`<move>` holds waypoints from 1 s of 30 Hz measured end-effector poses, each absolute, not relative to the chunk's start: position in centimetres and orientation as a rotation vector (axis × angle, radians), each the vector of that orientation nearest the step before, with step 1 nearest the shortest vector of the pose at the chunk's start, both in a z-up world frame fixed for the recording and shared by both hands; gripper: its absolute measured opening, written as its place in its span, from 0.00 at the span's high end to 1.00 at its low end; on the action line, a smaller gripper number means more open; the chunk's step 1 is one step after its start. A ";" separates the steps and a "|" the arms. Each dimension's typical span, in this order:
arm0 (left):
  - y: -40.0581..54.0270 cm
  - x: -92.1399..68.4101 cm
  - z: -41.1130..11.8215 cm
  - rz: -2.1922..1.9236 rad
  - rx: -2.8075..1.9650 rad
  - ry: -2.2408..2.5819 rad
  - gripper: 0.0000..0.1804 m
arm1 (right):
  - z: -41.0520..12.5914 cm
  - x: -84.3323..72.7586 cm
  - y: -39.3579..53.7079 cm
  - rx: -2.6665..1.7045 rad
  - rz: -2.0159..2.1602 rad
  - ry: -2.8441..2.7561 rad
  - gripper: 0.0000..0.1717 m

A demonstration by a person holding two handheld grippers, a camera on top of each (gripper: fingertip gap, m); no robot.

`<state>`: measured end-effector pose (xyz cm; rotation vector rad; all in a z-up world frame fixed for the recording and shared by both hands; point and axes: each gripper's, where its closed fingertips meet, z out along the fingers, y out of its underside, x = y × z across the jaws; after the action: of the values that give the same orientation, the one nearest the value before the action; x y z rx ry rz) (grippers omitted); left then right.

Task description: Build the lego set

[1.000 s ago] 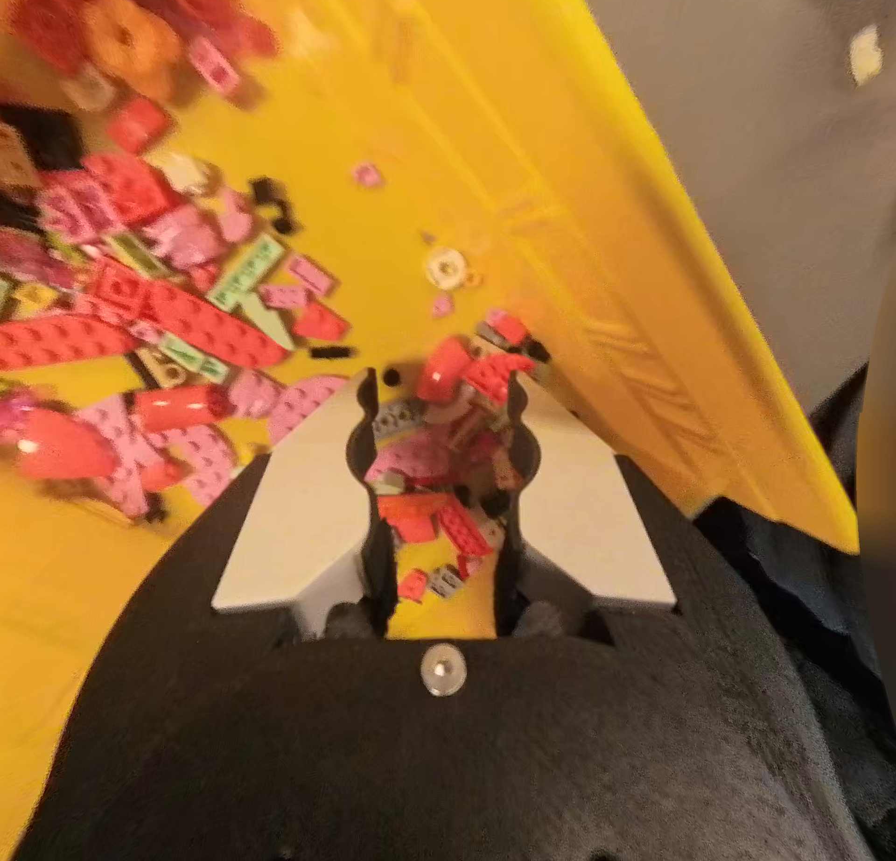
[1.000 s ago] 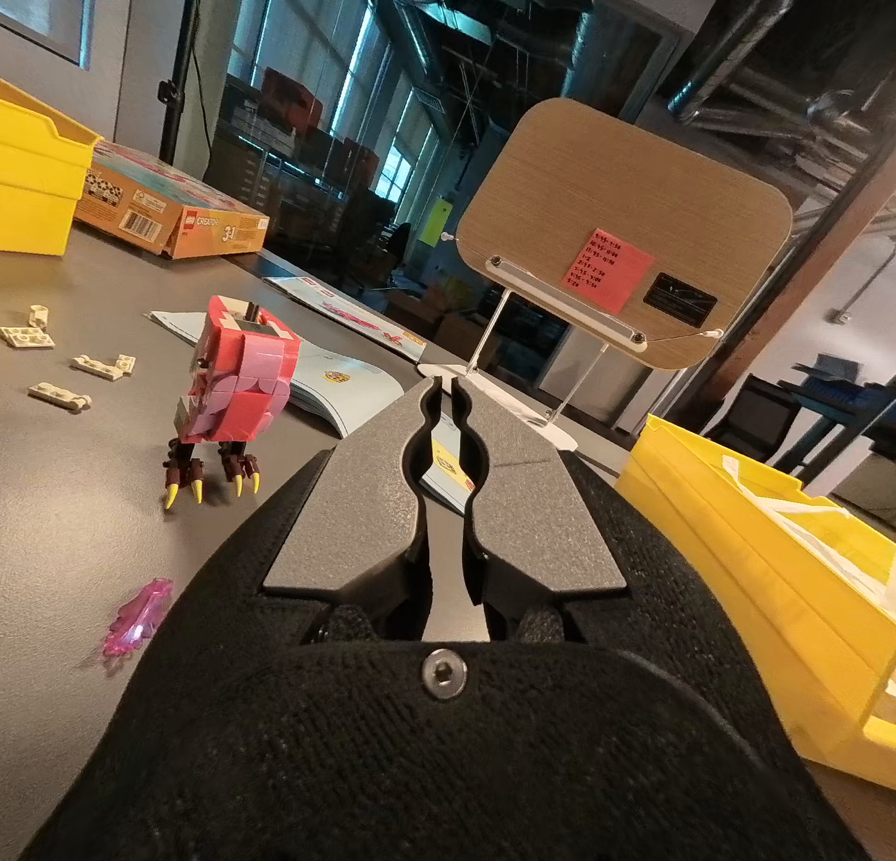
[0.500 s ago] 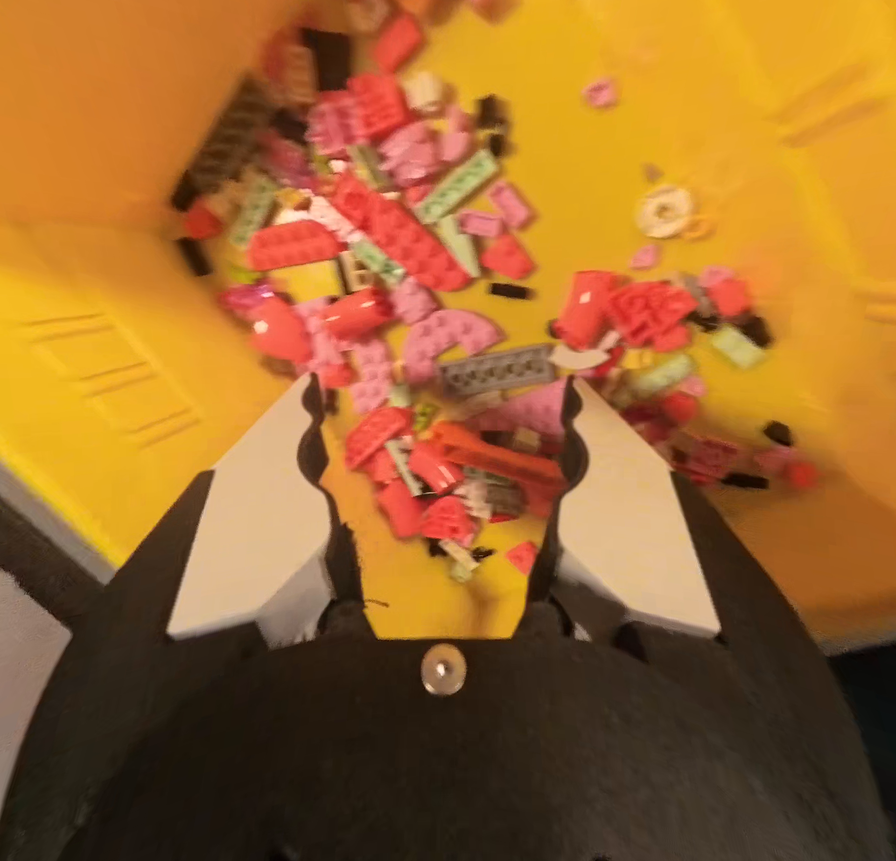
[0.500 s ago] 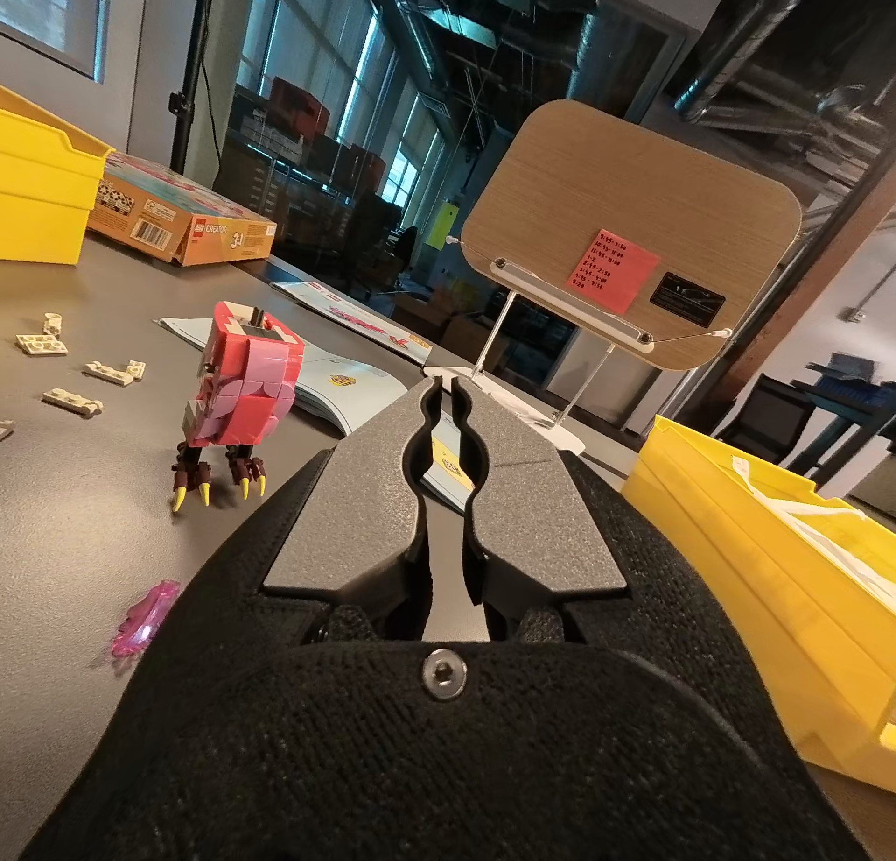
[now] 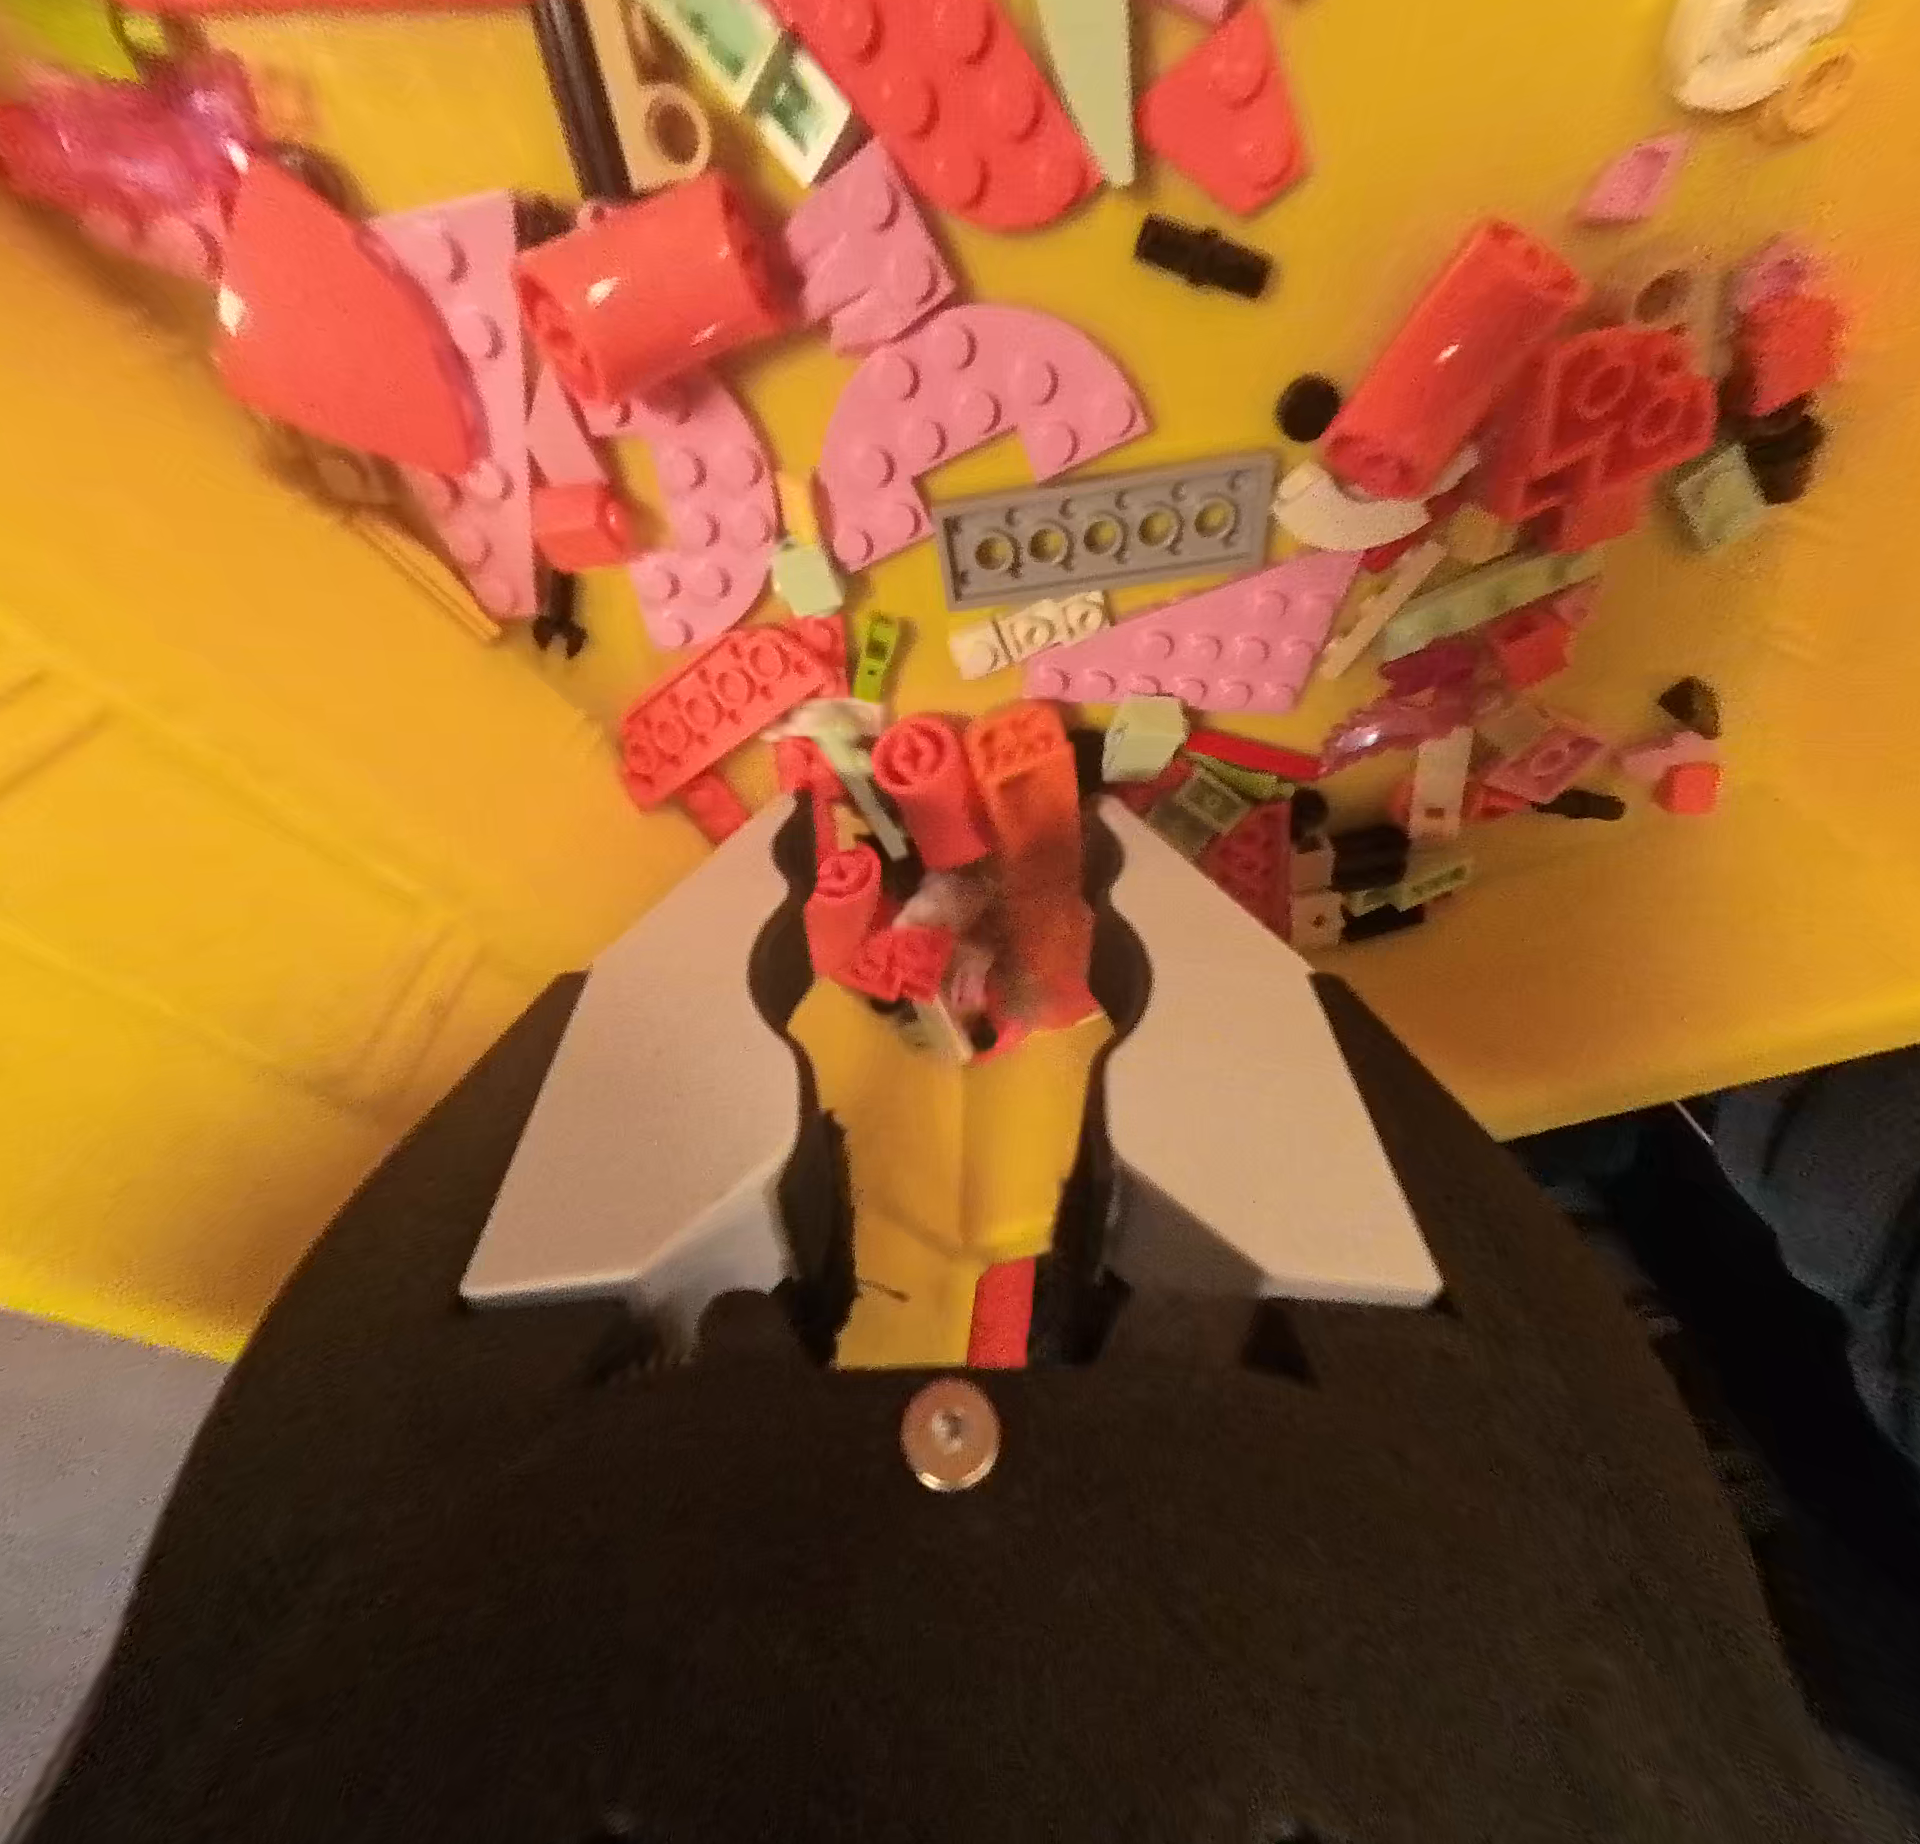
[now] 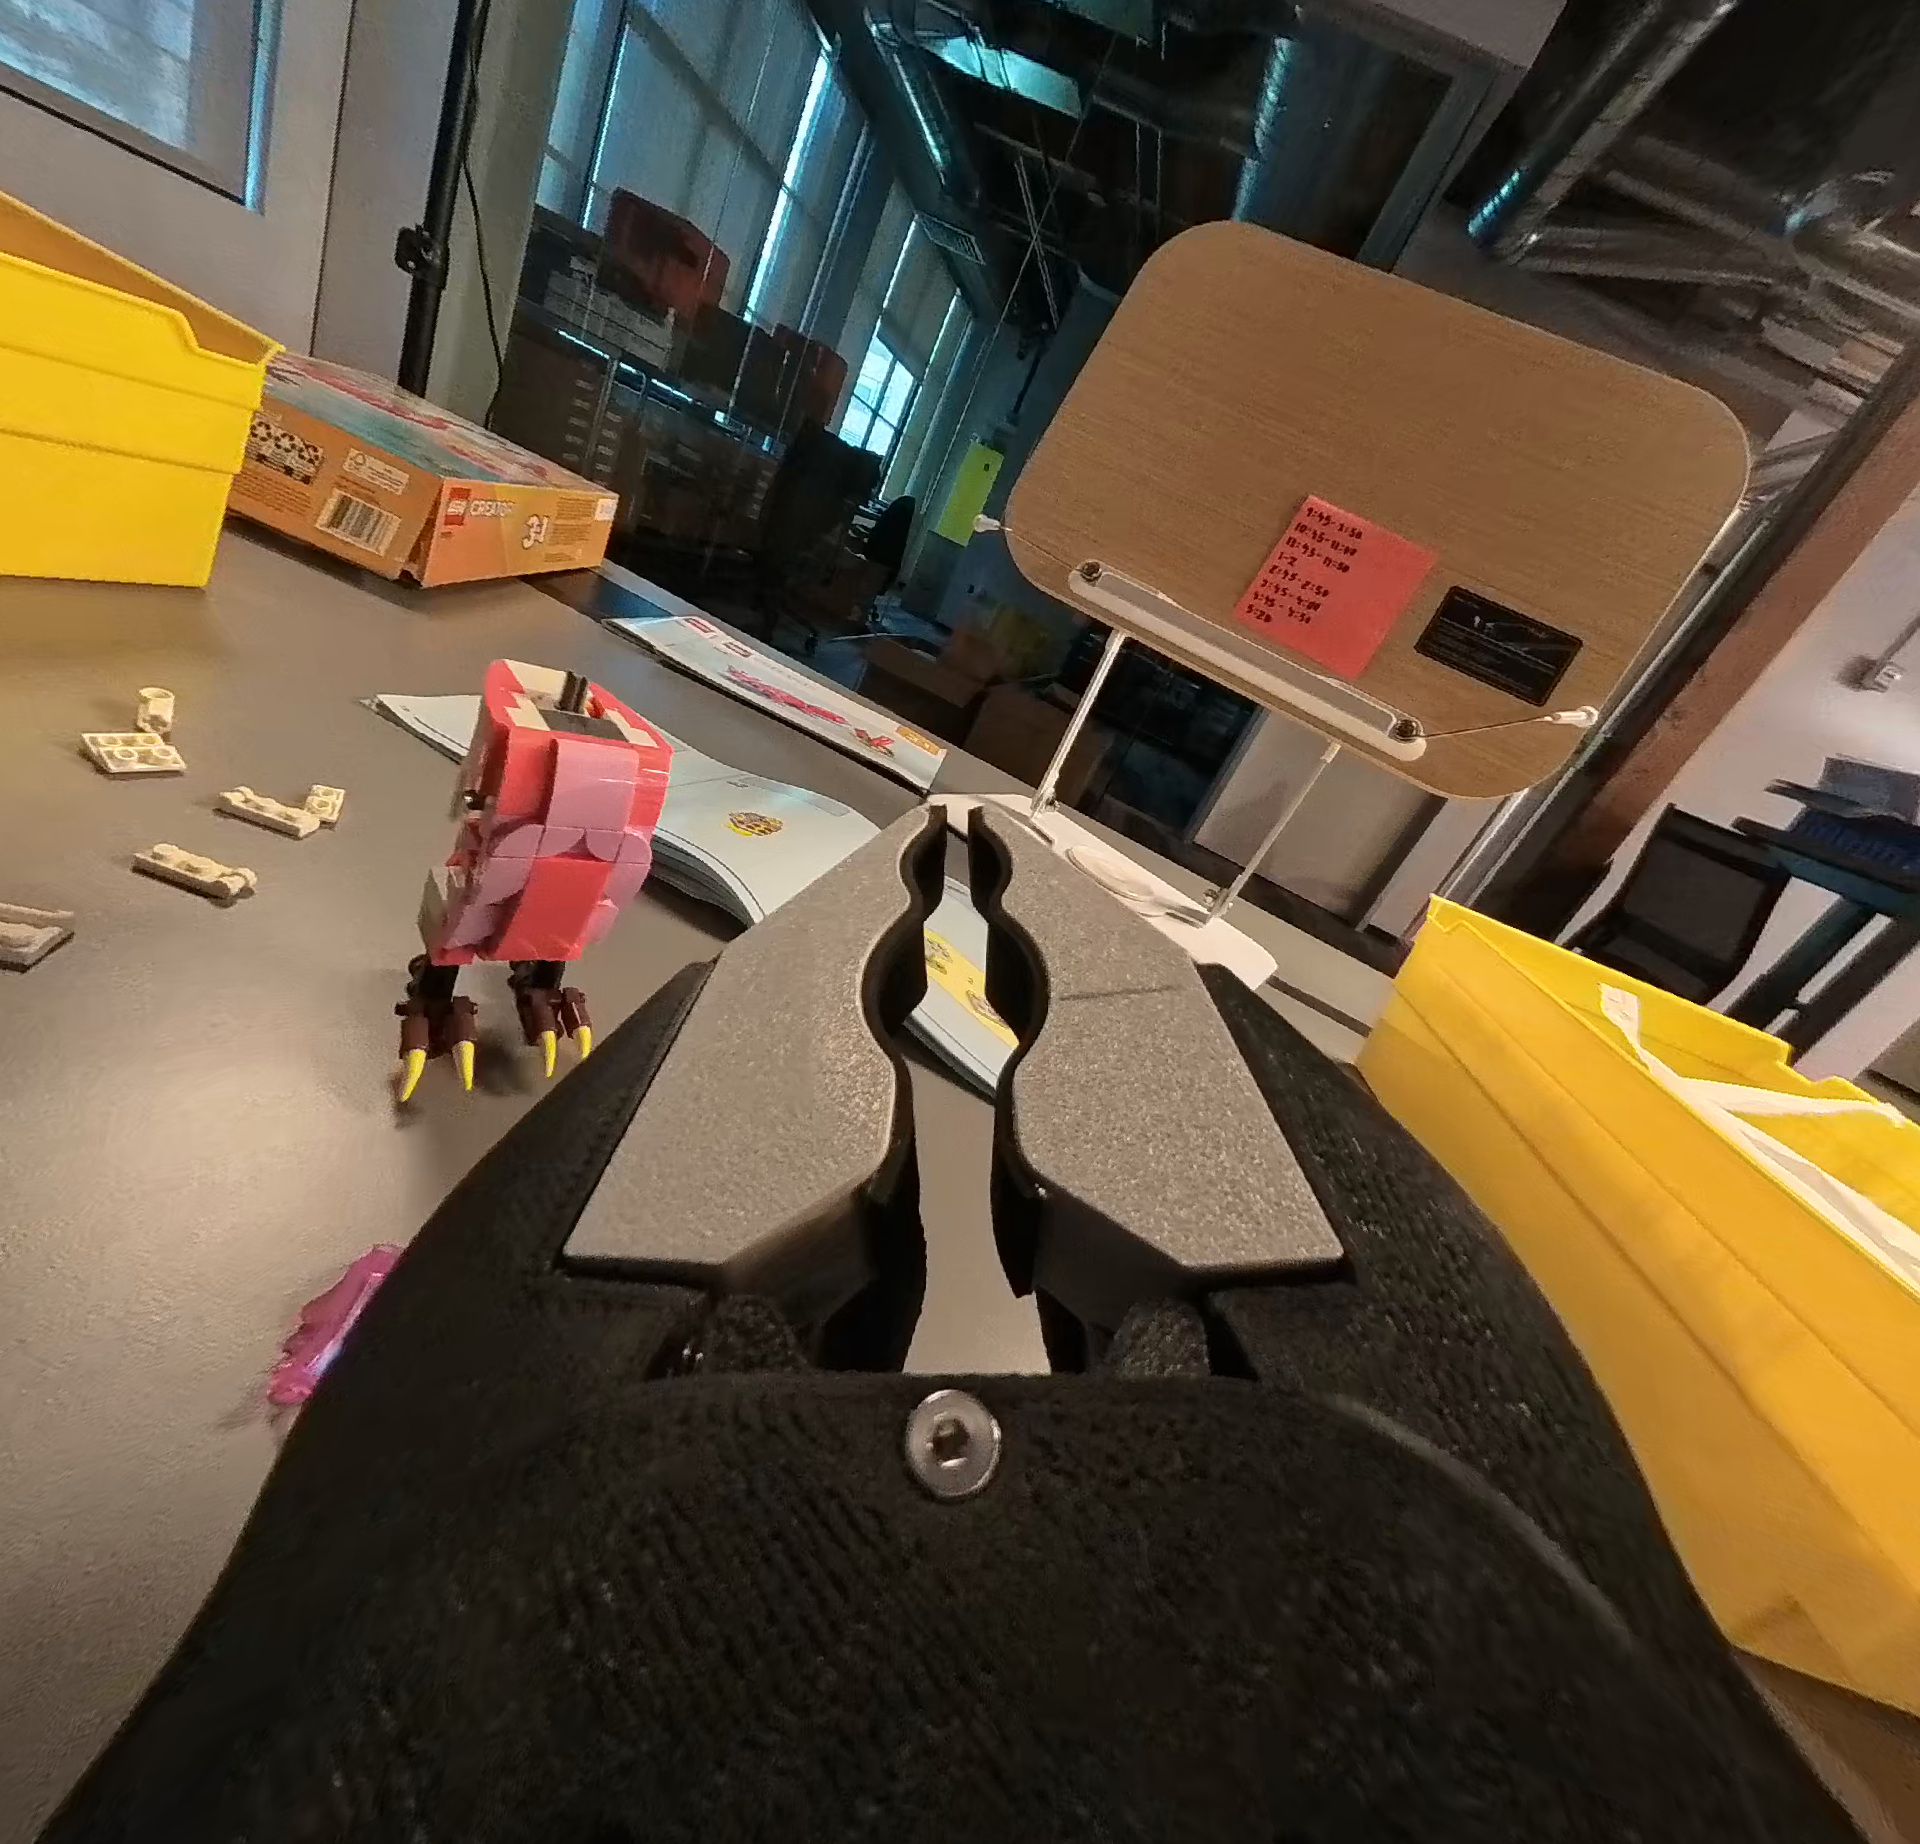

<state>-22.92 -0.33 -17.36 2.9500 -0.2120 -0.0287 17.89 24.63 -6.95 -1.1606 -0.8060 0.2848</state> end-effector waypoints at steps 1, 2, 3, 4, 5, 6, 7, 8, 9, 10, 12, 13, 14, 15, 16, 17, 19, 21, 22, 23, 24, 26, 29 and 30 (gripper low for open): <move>0.1 -22.5 -17.3 -0.006 2.979 -0.241 0.76 | -7.0 17.8 24.6 -1.160 0.286 -0.809 0.99; 0.6 -21.9 -17.1 0.031 3.012 -0.258 0.77 | -7.0 17.8 24.6 -1.159 0.287 -0.811 0.99; 0.8 -21.4 -16.9 0.062 3.036 -0.262 0.78 | -7.0 17.8 24.5 -1.158 0.287 -0.812 0.99; 0.8 -21.2 -16.5 0.075 3.050 -0.269 0.84 | -7.0 17.8 24.5 -1.158 0.287 -0.813 0.99; 0.7 -21.2 -16.1 0.064 3.061 -0.268 0.85 | -7.0 17.7 24.5 -1.158 0.290 -0.813 0.99; 0.4 -21.4 -15.7 0.042 3.060 -0.252 0.85 | -7.0 17.7 24.5 -1.158 0.293 -0.813 0.99; -0.2 -21.6 -15.4 0.022 3.049 -0.232 0.85 | -6.9 17.7 24.5 -1.158 0.296 -0.812 0.99; -0.9 -21.8 -15.1 0.015 3.032 -0.217 0.84 | -6.9 17.7 24.5 -1.158 0.299 -0.812 0.99; -1.6 -21.8 -15.0 0.022 3.009 -0.200 0.85 | -6.9 17.7 24.5 -1.158 0.301 -0.812 0.99; -2.5 -21.8 -15.0 0.034 2.977 -0.180 0.86 | -6.9 17.7 24.4 -1.158 0.303 -0.813 0.99; -4.2 -22.0 -15.4 0.038 2.906 -0.146 0.86 | -7.0 17.6 24.4 -1.158 0.307 -0.816 0.99; -4.8 -22.3 -15.7 0.018 2.880 -0.129 0.86 | -7.0 17.5 24.4 -1.157 0.307 -0.818 0.99; -5.2 -22.5 -16.1 0.004 2.861 -0.124 0.88 | -7.0 17.5 24.3 -1.157 0.306 -0.820 0.99; -5.5 -22.3 -16.4 0.009 2.851 -0.128 0.89 | -7.0 17.5 24.3 -1.156 0.306 -0.822 0.99; -5.7 -22.2 -16.7 0.010 2.840 -0.129 0.89 | -7.0 17.4 24.3 -1.155 0.307 -0.823 0.99; -5.9 -22.3 -17.0 -0.010 2.833 -0.129 0.90 | -7.0 17.4 24.3 -1.155 0.308 -0.824 0.99; -5.9 -22.6 -17.4 -0.048 2.828 -0.125 0.92 | -7.0 17.4 24.3 -1.155 0.307 -0.825 0.99; -5.9 -22.9 -17.6 -0.098 2.818 -0.124 0.92 | -7.0 17.4 24.3 -1.155 0.307 -0.824 0.99; -5.9 -23.0 -17.7 -0.113 2.815 -0.131 0.92 | -7.0 17.4 24.3 -1.155 0.307 -0.825 0.99; -5.9 -23.1 -17.8 -0.127 2.812 -0.135 0.92 | -7.0 17.4 24.3 -1.155 0.307 -0.825 0.99; -5.8 -23.2 -17.9 -0.137 2.812 -0.140 0.93 | -7.0 17.3 24.3 -1.155 0.306 -0.825 0.99; -5.7 -22.9 -17.9 -0.128 2.815 -0.158 0.96 | -7.0 17.3 24.3 -1.155 0.306 -0.826 0.99; -5.4 -23.1 -18.0 -0.142 2.842 -0.181 0.99 | -7.0 17.3 24.3 -1.155 0.308 -0.825 0.99; -5.3 -23.0 -18.0 -0.120 2.858 -0.178 0.99 | -7.0 17.3 24.3 -1.155 0.308 -0.825 0.99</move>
<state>-23.01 -5.28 -17.95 2.8584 -0.1778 -0.1201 17.32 24.29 -7.02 -1.1550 -0.8252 0.3082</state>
